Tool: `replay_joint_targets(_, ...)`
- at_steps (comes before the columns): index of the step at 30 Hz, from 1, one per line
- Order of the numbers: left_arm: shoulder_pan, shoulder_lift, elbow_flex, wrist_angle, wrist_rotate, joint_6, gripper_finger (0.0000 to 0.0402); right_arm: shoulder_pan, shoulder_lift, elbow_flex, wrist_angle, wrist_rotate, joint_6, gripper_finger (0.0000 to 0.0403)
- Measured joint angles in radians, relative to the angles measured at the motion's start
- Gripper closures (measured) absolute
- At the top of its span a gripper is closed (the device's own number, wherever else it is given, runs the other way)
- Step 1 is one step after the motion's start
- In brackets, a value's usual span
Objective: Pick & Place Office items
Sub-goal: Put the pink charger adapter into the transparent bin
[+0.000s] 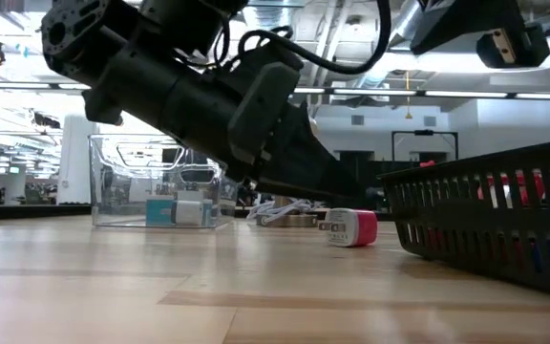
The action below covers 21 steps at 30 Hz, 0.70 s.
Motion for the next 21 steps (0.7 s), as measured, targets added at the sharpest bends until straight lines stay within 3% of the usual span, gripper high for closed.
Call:
replay_joint_targets(13,0.014,0.065,0.027,0.020,0.042,-0.026,0.0128,0.003,0.000,0.000,-0.005,0.000,0.016,0.0403)
replay_joint_targets(21,0.042,0.093,0.039,0.022,0.033,-0.076,0.0145,0.003,0.000,0.000,-0.003,0.000,0.027,0.0403)
